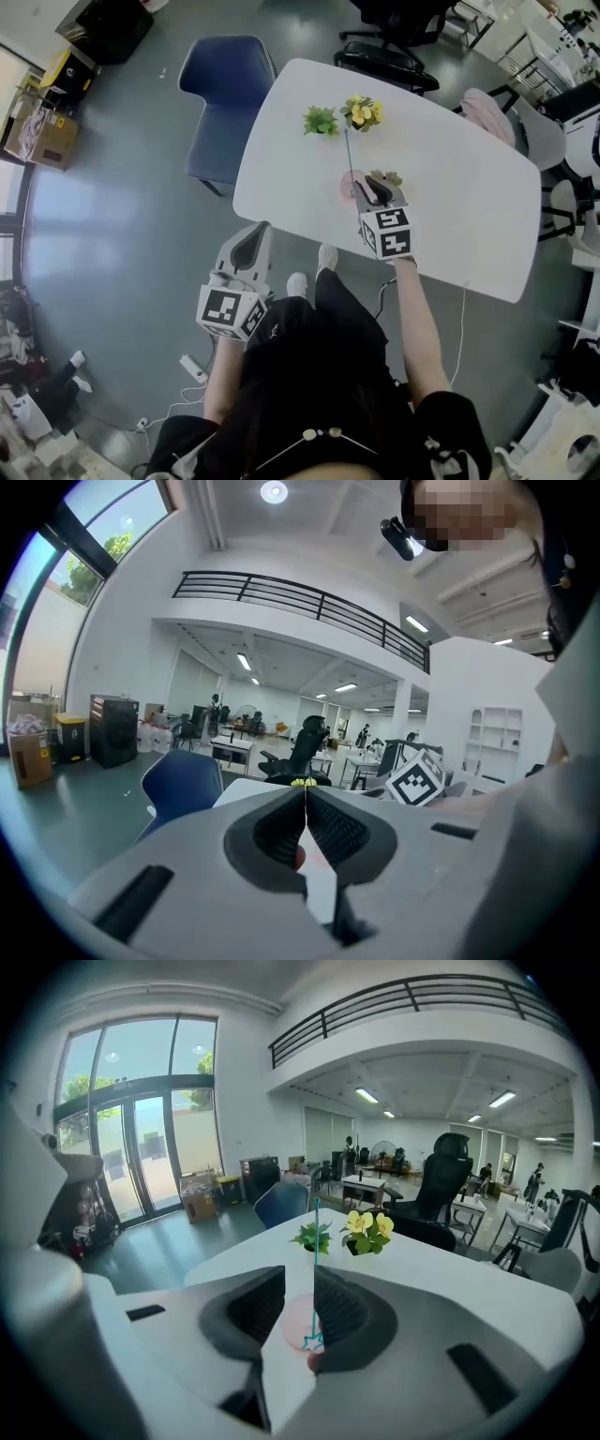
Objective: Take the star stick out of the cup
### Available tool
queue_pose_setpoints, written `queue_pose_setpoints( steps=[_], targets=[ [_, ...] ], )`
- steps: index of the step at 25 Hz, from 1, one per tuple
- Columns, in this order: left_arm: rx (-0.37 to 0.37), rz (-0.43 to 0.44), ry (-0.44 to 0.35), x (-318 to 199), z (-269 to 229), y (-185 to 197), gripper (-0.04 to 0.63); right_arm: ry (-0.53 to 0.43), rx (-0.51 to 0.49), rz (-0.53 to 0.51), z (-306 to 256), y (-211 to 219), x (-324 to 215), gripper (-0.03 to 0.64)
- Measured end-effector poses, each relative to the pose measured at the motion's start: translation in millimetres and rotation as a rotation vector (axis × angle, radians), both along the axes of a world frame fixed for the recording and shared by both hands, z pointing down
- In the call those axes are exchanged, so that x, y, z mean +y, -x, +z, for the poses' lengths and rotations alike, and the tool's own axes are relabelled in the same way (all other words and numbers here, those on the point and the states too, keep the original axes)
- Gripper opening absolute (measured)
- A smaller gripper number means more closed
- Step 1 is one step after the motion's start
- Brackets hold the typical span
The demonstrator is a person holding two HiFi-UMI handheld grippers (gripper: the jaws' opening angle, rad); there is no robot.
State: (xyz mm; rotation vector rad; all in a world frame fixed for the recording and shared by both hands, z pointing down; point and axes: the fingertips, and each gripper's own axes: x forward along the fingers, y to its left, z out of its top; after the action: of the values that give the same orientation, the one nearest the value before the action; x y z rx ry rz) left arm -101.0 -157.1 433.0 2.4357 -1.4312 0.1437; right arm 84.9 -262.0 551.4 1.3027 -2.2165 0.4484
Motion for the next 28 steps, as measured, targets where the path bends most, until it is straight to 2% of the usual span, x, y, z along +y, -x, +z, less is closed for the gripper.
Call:
queue_pose_setpoints(
  steps=[5,12,20,23,28],
  targets=[
    [-0.014,-0.033,0.005,-25.6,-0.6,-10.5,0.008,0.077,0.041,-0.057,35.8,5.5,-36.9,0.092],
    [-0.025,-0.085,0.043,-40.7,10.4,-3.5,0.008,0.128,0.078,-0.101,63.3,12.4,-51.6,0.075],
    [-0.025,-0.097,0.053,-53.0,14.3,-7.0,0.008,0.124,0.094,-0.127,76.2,15.5,-58.3,0.066],
    [-0.028,-0.093,0.051,-56.7,13.7,-13.2,0.008,0.133,0.089,-0.125,74.2,13.7,-57.4,0.039],
    [-0.030,-0.101,0.052,-59.0,13.0,-21.5,0.008,0.104,0.022,-0.104,62.4,5.2,-54.6,0.023]
  ],
)
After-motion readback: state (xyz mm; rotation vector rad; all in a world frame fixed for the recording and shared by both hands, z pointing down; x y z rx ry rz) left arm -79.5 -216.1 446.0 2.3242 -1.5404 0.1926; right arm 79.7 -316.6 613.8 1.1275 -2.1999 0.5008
